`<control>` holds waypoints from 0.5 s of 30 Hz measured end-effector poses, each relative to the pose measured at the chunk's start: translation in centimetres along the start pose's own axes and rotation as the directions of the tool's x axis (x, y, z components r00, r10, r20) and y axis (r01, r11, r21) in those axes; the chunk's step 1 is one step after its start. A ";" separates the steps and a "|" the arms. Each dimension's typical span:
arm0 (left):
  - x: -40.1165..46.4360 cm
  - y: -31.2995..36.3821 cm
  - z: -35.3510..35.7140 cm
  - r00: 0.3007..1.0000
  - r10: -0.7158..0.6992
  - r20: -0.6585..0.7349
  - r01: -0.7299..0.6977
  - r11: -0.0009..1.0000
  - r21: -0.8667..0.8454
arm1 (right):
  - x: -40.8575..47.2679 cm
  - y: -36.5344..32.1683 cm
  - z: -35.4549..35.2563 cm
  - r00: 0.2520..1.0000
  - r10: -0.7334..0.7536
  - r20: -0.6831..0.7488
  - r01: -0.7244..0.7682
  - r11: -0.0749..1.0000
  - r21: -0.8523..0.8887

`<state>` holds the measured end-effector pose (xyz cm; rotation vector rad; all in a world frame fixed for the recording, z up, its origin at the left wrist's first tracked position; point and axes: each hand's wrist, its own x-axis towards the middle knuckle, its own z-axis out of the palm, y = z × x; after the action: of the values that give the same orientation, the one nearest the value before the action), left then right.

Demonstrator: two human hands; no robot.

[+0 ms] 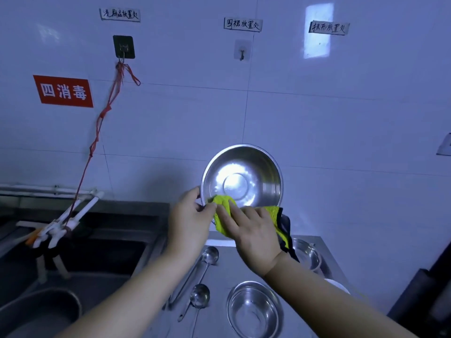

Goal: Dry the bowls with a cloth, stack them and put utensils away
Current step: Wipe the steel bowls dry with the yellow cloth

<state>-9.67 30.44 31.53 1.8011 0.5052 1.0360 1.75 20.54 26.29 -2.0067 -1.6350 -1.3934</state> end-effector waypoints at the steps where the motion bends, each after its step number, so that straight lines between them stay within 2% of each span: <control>1: 0.0 -0.3 0.0 1.000 0.004 0.000 -0.004 1.000 0.015 | -0.2 -0.2 0.1 1.000 -0.003 0.008 0.003 1.000 0.005; 4: 1.3 -0.8 -1.1 0.996 0.064 0.061 -0.071 0.990 0.121 | -1.1 0.8 0.2 0.989 -0.144 0.018 0.144 0.990 0.009; 7: 3.1 0.5 -2.5 0.974 0.164 0.159 -0.206 0.929 0.308 | -2.1 3.2 0.3 0.941 -0.339 0.021 0.339 0.940 -0.031; 9: 3.3 1.6 -2.8 0.965 0.207 0.164 -0.254 0.896 0.364 | -2.4 3.8 0.4 0.930 -0.366 0.023 0.367 0.929 -0.050; 12: 2.0 1.0 -1.7 0.992 0.125 0.036 -0.130 0.959 0.251 | -2.5 2.3 0.7 0.978 -0.208 0.007 0.208 0.978 -0.035; 15: -0.3 -1.1 0.2 1.000 -0.005 0.011 0.004 0.997 0.072 | -1.8 0.0 0.7 0.998 0.039 0.039 -0.041 0.998 0.054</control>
<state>-9.58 30.63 30.42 1.8676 0.5453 1.0156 2.17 19.78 24.56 -2.0359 -1.6207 -1.2908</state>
